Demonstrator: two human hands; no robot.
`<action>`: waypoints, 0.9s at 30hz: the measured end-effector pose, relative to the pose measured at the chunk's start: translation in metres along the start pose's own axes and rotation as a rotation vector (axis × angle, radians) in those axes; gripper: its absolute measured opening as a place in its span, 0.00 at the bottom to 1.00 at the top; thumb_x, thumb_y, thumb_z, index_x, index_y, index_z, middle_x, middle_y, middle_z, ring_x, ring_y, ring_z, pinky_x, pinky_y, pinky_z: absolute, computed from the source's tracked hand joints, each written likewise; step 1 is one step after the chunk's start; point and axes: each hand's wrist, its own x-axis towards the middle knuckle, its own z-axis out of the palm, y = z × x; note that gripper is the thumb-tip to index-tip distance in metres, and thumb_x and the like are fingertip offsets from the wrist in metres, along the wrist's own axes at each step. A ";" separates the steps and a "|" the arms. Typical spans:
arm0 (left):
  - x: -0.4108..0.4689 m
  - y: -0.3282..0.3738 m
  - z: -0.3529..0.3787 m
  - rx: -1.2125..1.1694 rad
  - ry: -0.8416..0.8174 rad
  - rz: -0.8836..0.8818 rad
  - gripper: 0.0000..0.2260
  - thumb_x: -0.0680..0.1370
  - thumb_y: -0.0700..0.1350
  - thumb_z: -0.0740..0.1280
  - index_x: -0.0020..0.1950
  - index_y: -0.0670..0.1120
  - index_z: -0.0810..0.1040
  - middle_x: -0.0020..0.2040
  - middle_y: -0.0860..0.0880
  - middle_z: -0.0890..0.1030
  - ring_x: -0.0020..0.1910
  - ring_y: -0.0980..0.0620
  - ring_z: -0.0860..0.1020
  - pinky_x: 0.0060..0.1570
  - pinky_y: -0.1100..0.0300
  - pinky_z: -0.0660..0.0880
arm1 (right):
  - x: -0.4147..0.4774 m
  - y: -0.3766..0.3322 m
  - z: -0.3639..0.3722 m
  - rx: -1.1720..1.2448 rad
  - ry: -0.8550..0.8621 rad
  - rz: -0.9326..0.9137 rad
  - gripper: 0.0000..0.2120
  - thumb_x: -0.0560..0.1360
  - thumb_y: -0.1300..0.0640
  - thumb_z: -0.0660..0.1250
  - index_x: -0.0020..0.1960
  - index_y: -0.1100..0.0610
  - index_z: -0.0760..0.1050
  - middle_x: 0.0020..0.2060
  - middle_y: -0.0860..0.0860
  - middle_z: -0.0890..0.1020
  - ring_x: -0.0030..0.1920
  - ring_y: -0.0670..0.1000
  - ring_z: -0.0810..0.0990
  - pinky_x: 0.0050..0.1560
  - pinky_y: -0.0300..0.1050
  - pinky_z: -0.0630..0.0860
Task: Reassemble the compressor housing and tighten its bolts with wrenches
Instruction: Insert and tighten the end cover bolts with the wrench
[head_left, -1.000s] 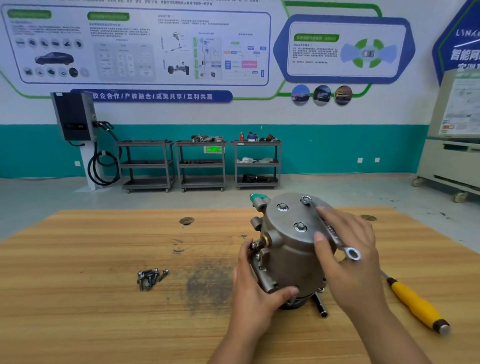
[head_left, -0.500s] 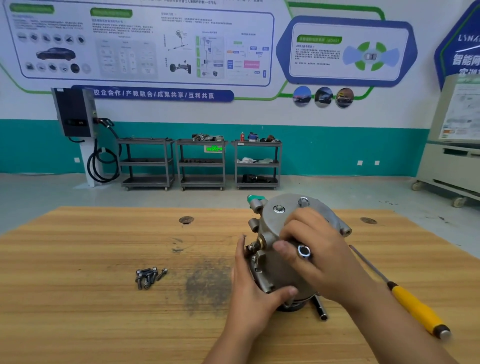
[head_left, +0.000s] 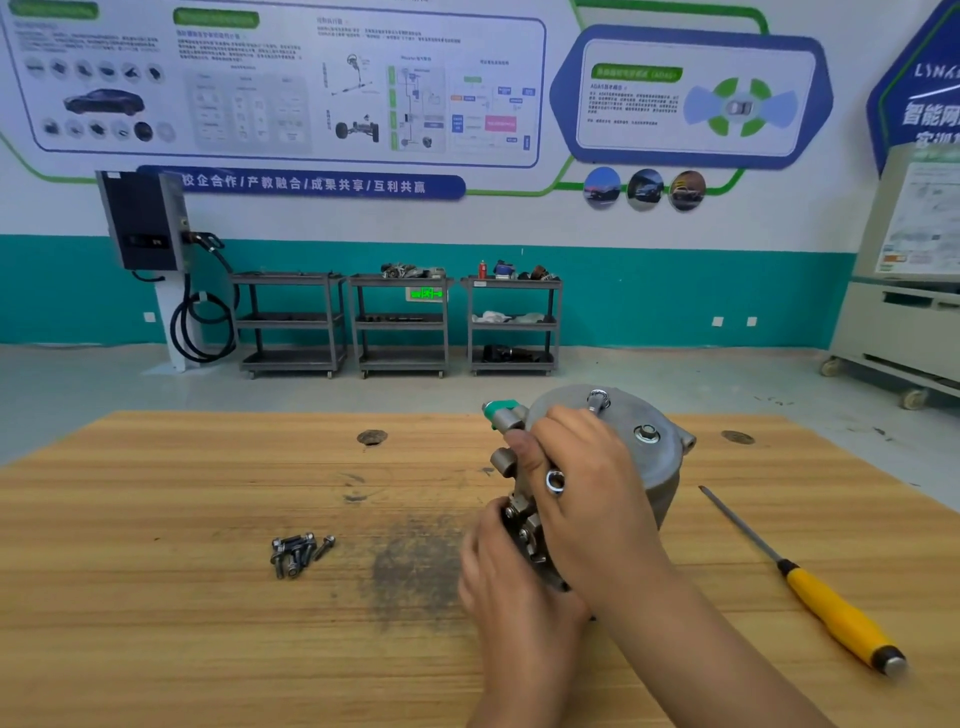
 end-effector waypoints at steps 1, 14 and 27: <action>0.000 0.002 0.000 0.025 -0.004 -0.013 0.32 0.71 0.56 0.66 0.72 0.51 0.60 0.70 0.55 0.65 0.72 0.54 0.56 0.67 0.57 0.56 | -0.001 -0.001 0.002 -0.014 0.011 0.003 0.20 0.79 0.47 0.54 0.34 0.57 0.70 0.33 0.43 0.64 0.35 0.45 0.62 0.37 0.38 0.57; -0.004 0.013 0.011 0.111 0.055 -0.054 0.43 0.61 0.68 0.42 0.72 0.49 0.60 0.69 0.52 0.66 0.71 0.50 0.60 0.66 0.55 0.55 | -0.004 0.005 -0.006 -0.010 0.026 0.031 0.14 0.77 0.52 0.57 0.34 0.55 0.67 0.32 0.45 0.65 0.34 0.48 0.65 0.37 0.40 0.59; 0.013 -0.008 0.004 0.062 -0.109 0.062 0.50 0.54 0.54 0.81 0.71 0.51 0.60 0.66 0.51 0.69 0.67 0.50 0.64 0.65 0.51 0.64 | 0.023 0.034 -0.074 0.371 0.250 0.092 0.16 0.78 0.49 0.57 0.33 0.51 0.64 0.27 0.45 0.64 0.31 0.41 0.64 0.35 0.33 0.64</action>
